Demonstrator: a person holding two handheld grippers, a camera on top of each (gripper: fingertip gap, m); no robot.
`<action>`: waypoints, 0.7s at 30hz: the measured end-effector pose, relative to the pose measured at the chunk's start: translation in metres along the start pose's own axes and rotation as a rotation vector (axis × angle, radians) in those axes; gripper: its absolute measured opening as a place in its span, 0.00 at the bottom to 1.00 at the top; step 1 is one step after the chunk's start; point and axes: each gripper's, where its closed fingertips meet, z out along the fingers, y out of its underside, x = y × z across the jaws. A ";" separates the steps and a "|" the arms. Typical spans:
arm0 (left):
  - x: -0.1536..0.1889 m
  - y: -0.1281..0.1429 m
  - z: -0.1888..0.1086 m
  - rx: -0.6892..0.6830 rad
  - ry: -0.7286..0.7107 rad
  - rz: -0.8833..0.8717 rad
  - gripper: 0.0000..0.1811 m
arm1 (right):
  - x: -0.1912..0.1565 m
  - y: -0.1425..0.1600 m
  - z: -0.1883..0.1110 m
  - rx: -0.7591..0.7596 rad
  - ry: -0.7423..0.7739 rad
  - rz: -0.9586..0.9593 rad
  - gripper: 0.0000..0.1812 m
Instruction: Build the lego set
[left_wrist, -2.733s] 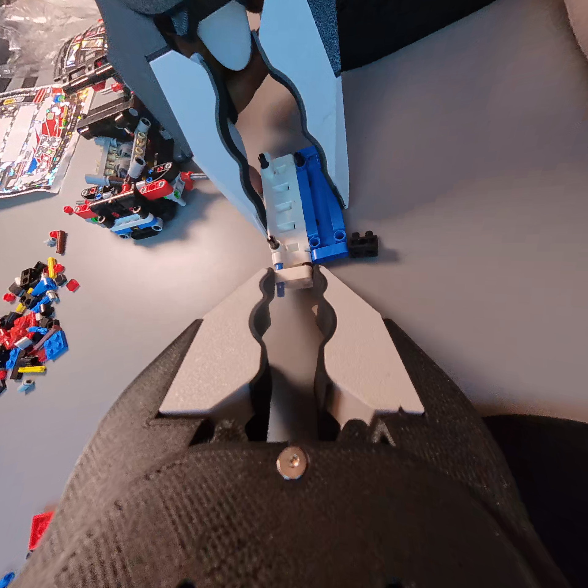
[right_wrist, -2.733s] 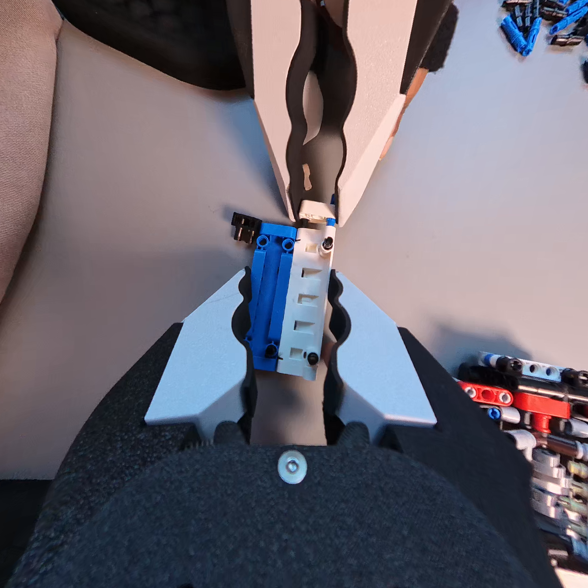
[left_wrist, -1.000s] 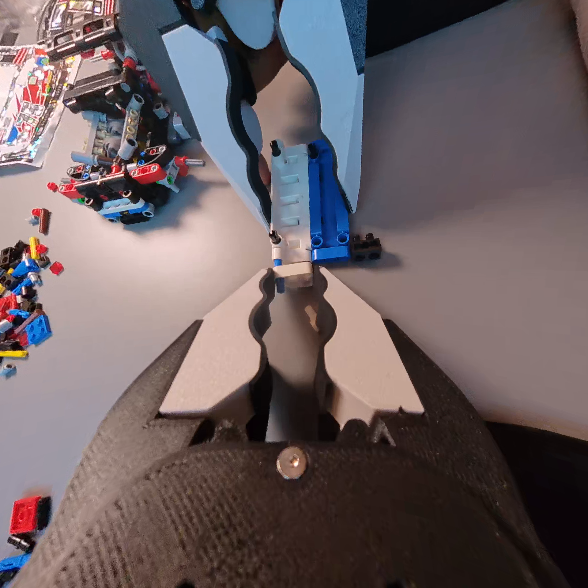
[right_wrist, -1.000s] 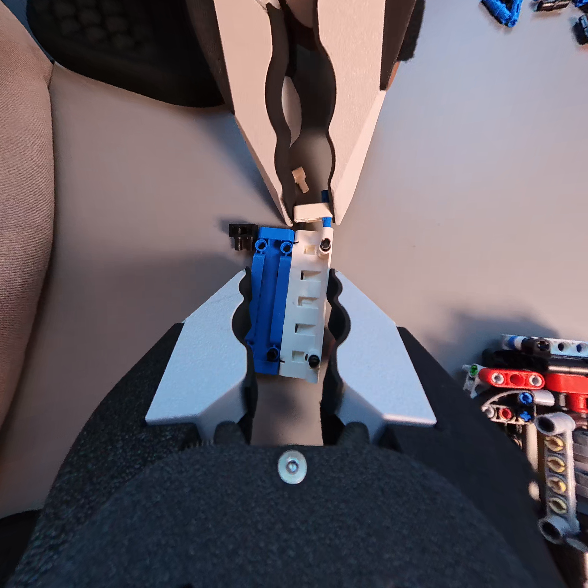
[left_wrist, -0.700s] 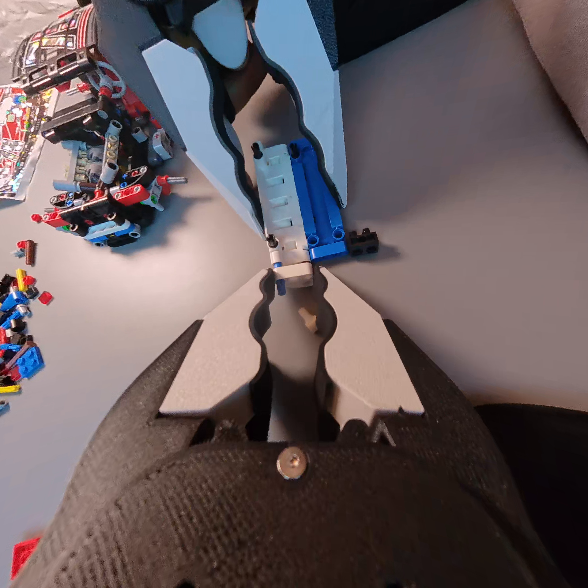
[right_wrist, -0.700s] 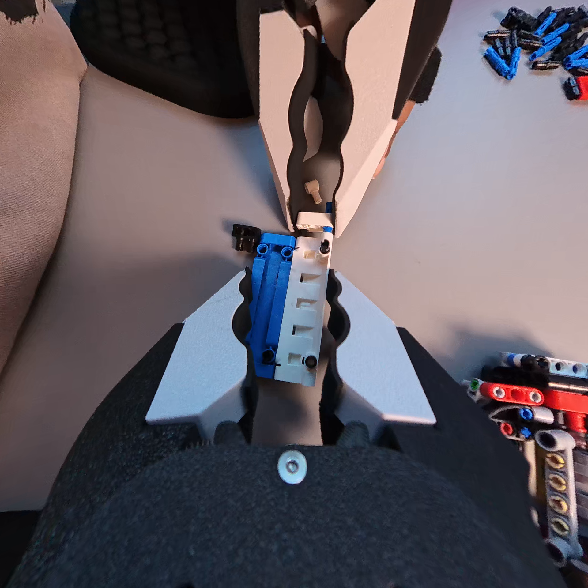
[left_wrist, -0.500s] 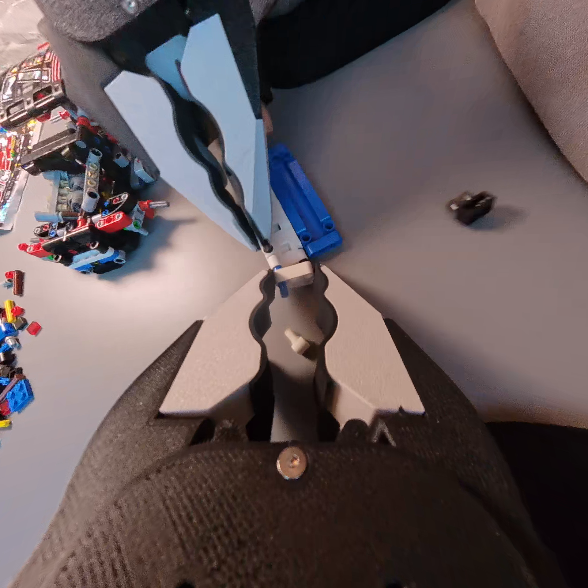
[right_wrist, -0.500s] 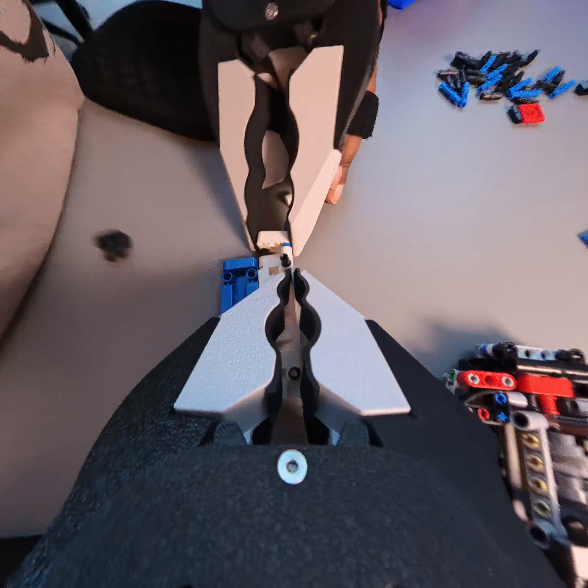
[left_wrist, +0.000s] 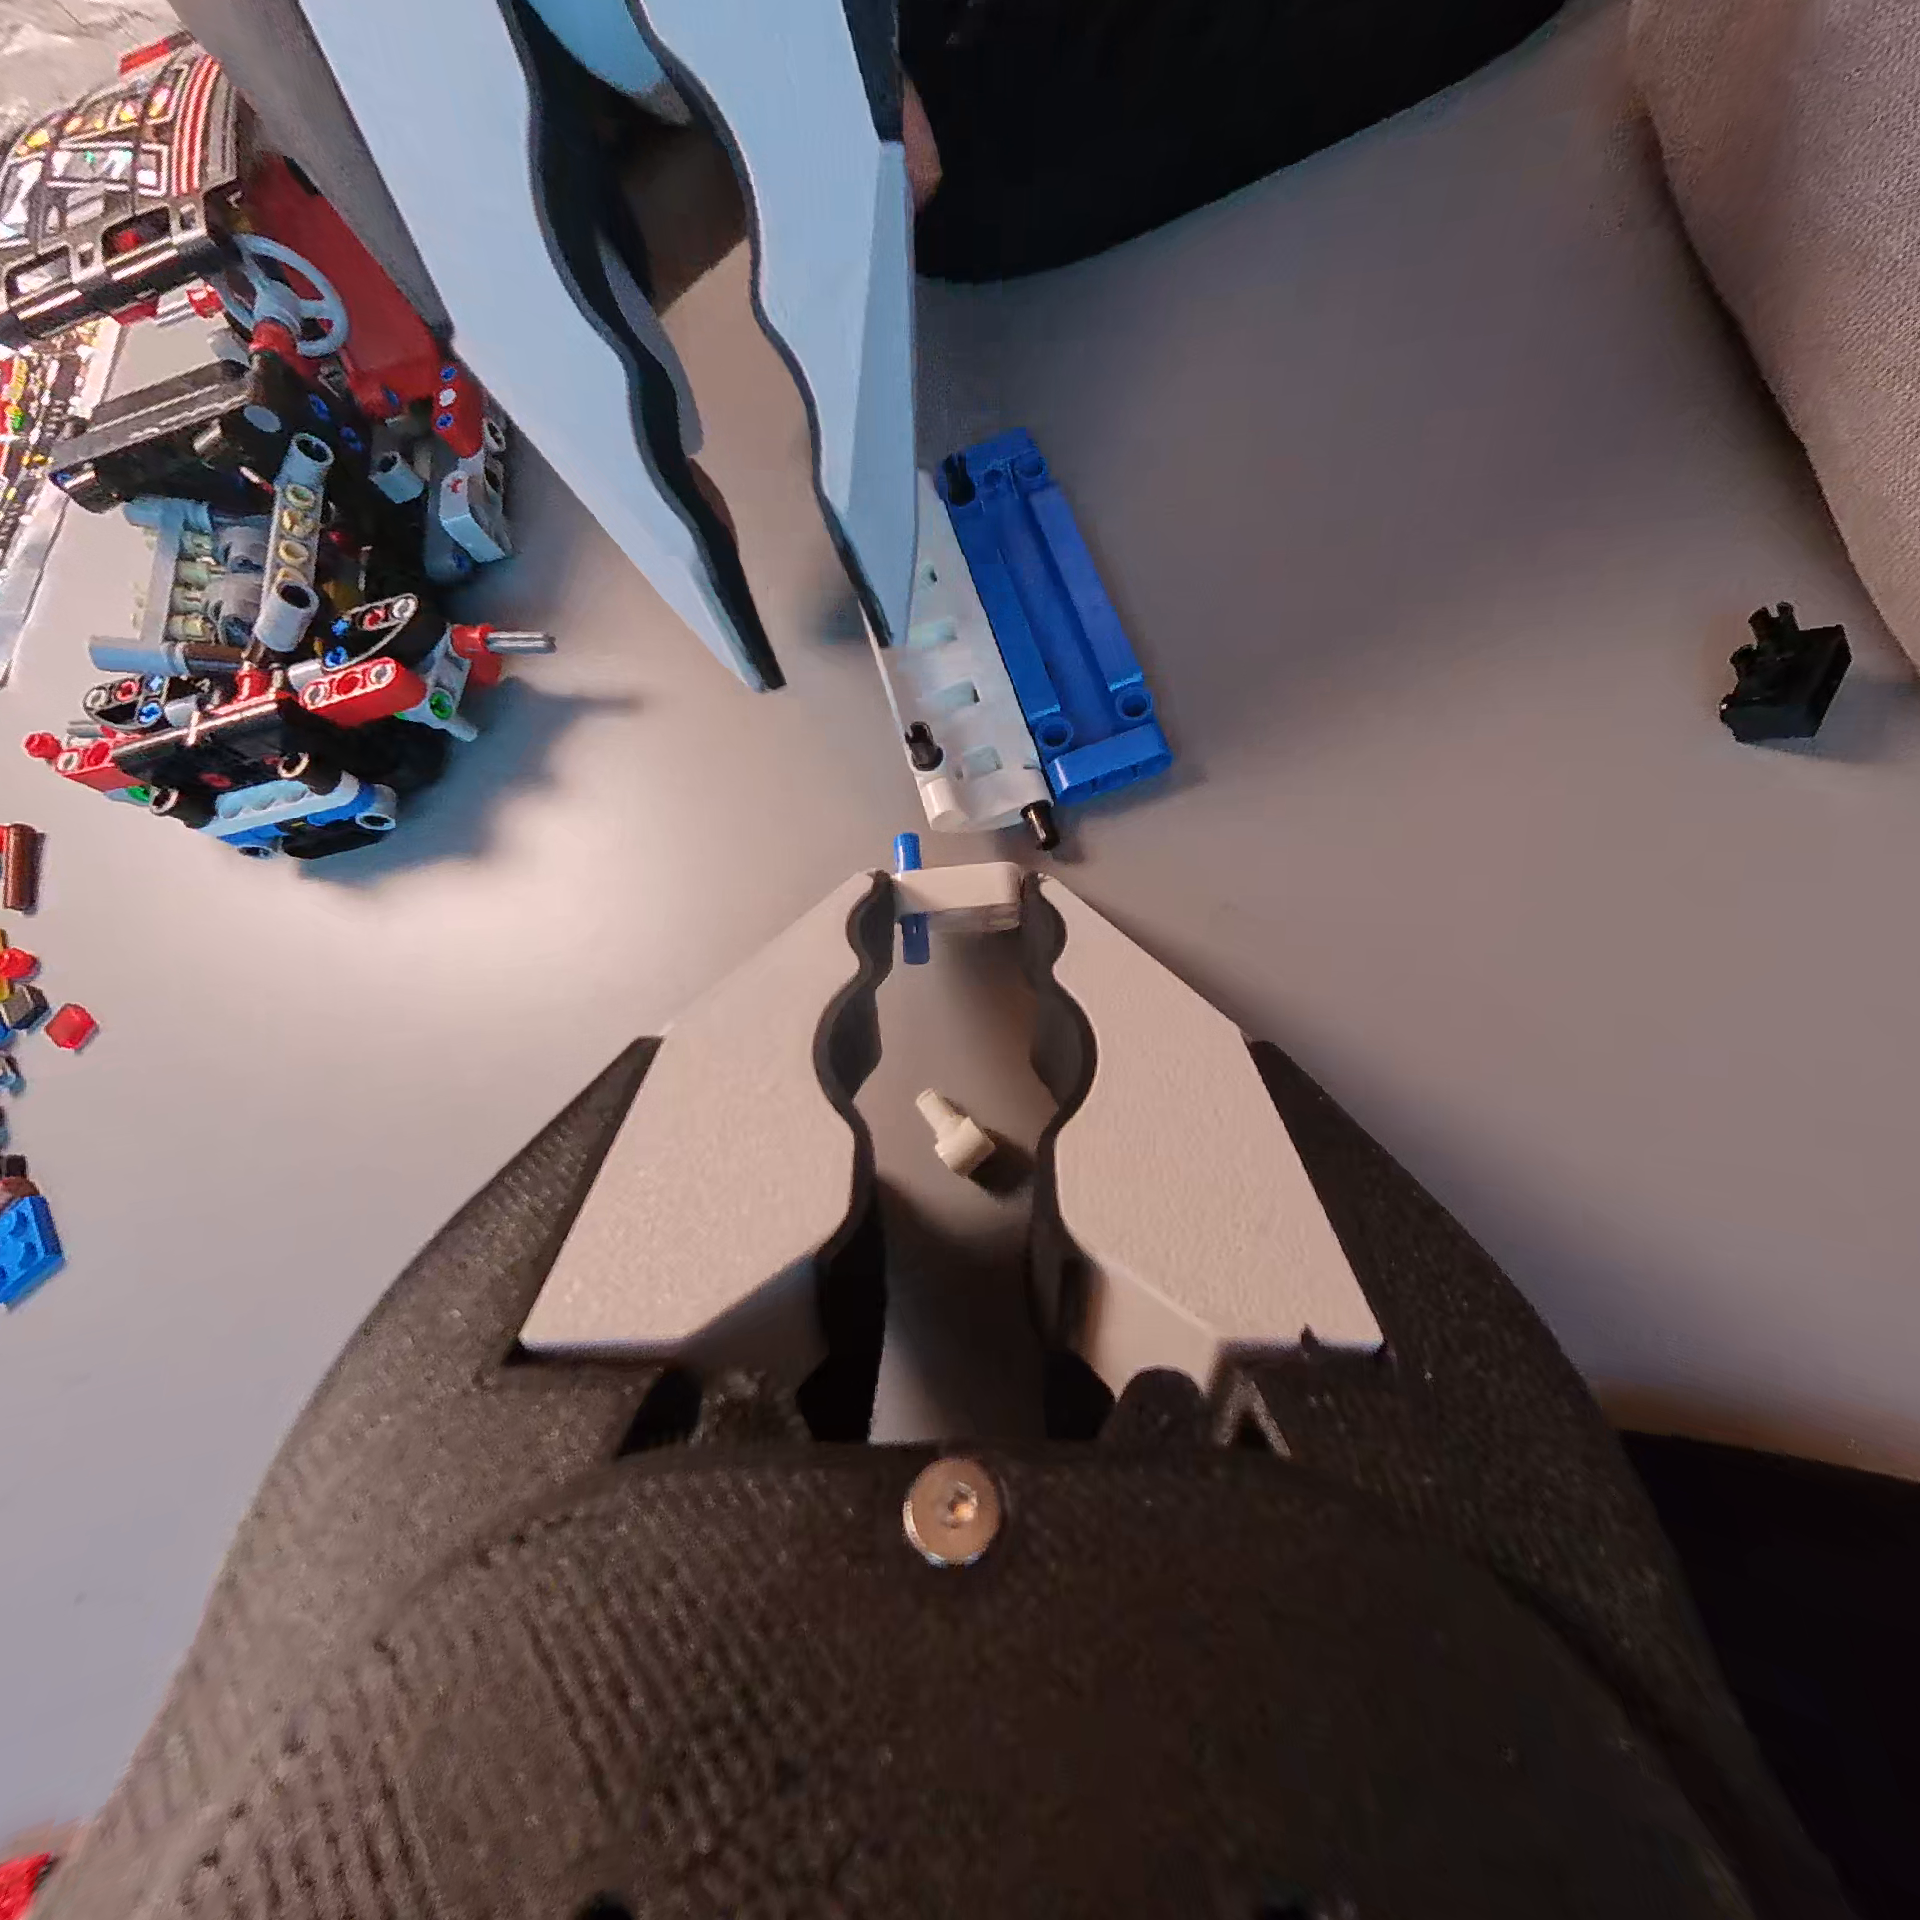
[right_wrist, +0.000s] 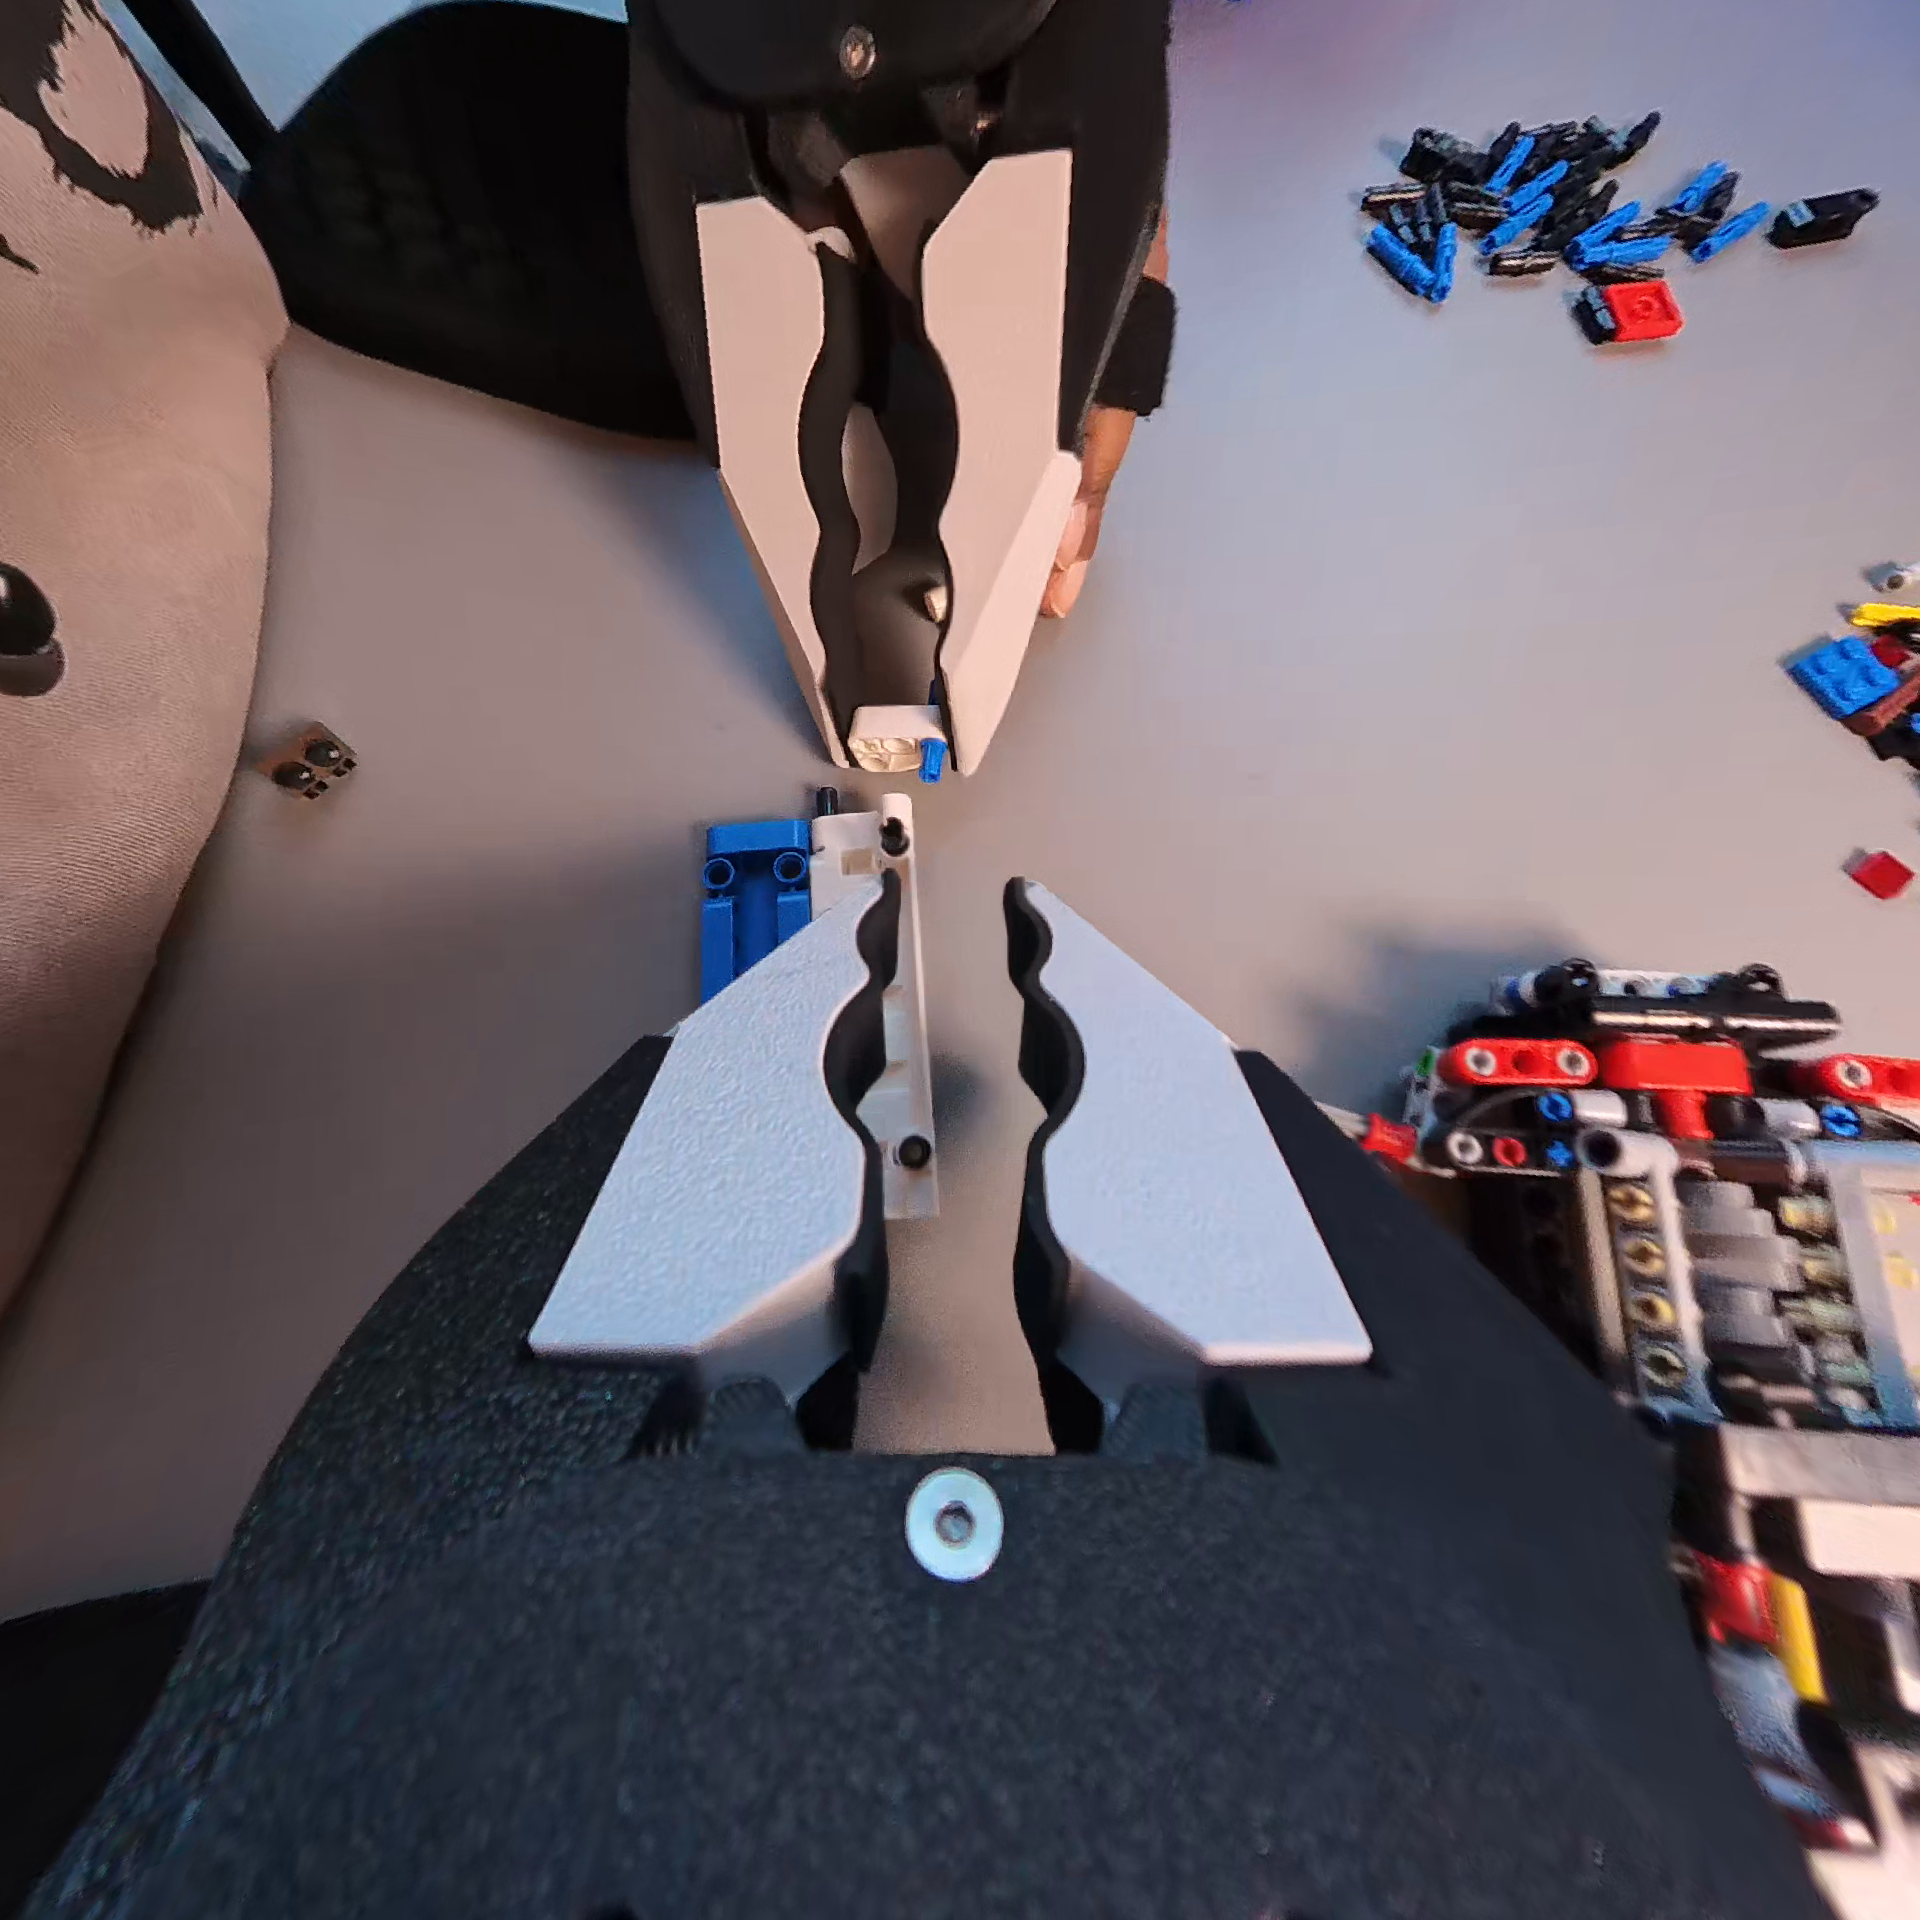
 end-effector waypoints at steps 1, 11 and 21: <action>0.000 0.001 -0.001 -0.003 0.002 -0.004 0.12 | 0.002 0.000 -0.005 -0.001 0.002 0.007 0.10; 0.007 0.001 -0.003 -0.005 0.003 -0.033 0.12 | -0.001 0.023 -0.014 -0.100 -0.042 0.049 0.11; 0.011 0.001 -0.002 -0.009 0.000 -0.063 0.12 | -0.008 0.029 -0.001 -0.176 -0.082 0.013 0.12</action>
